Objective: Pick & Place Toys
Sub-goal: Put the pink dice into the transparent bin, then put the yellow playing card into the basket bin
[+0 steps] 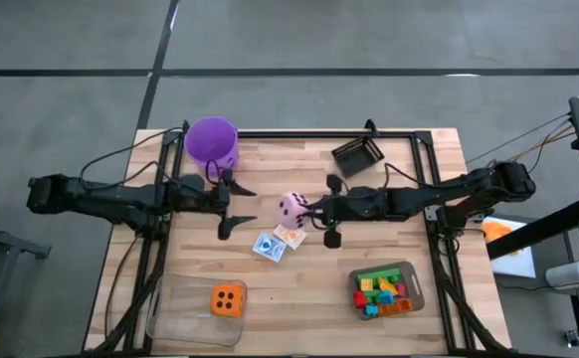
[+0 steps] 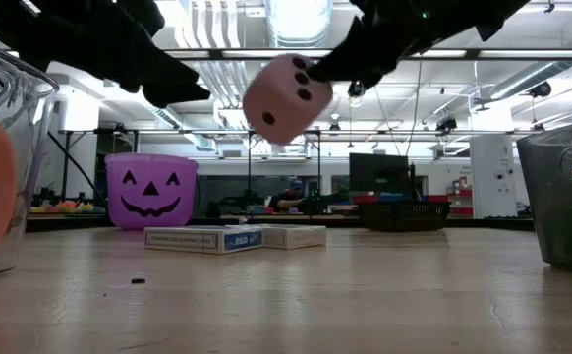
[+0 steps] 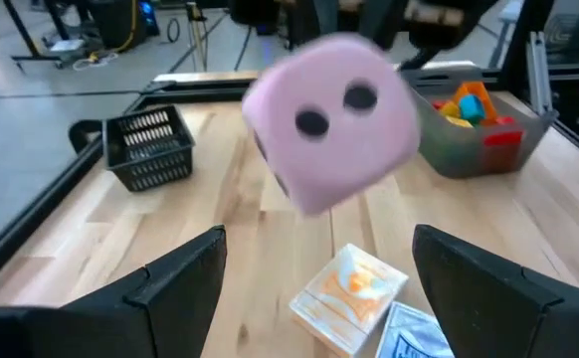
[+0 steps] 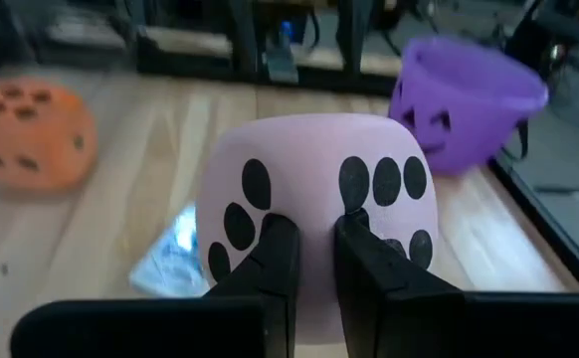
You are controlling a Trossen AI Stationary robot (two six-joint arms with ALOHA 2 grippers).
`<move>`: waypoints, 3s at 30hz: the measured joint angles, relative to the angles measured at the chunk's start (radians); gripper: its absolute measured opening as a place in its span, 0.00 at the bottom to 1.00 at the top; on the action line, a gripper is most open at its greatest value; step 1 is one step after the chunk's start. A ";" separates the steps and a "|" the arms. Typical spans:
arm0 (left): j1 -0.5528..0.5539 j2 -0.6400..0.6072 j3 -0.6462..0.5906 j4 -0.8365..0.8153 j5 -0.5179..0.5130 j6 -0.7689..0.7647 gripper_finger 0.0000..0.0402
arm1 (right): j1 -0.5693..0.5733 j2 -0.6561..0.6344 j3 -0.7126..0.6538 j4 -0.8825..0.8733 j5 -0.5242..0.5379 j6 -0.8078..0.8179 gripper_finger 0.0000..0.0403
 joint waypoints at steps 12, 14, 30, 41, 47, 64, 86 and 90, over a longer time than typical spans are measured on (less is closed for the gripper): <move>-0.056 0.002 0.000 0.009 0.001 0.002 0.80 | 0.000 0.004 -0.007 0.123 -0.048 -0.009 0.07; -0.071 0.001 -0.002 0.003 0.002 -0.004 0.80 | 0.000 0.004 -0.007 0.133 -0.065 -0.009 0.07; -0.129 -0.279 0.020 -0.329 -0.097 0.004 0.81 | 0.057 0.297 0.096 0.434 -0.325 0.072 0.07; -0.128 -0.510 0.015 -0.469 -0.258 -0.001 0.81 | 0.144 0.583 0.475 0.407 -0.513 0.074 0.06; -0.127 -0.525 0.014 -0.504 -0.294 -0.005 0.81 | 0.151 0.787 0.794 0.190 -0.565 0.051 0.06; -0.127 -0.524 0.014 -0.529 -0.306 -0.004 0.81 | 0.150 1.051 1.242 -0.085 -0.691 -0.013 0.25; -0.127 -0.524 0.014 -0.527 -0.306 -0.009 0.81 | 0.130 0.878 1.239 -0.025 -0.668 -0.114 0.65; -0.127 -0.524 0.014 -0.526 -0.306 -0.008 0.81 | 0.130 0.856 1.230 0.074 -0.780 -0.103 0.65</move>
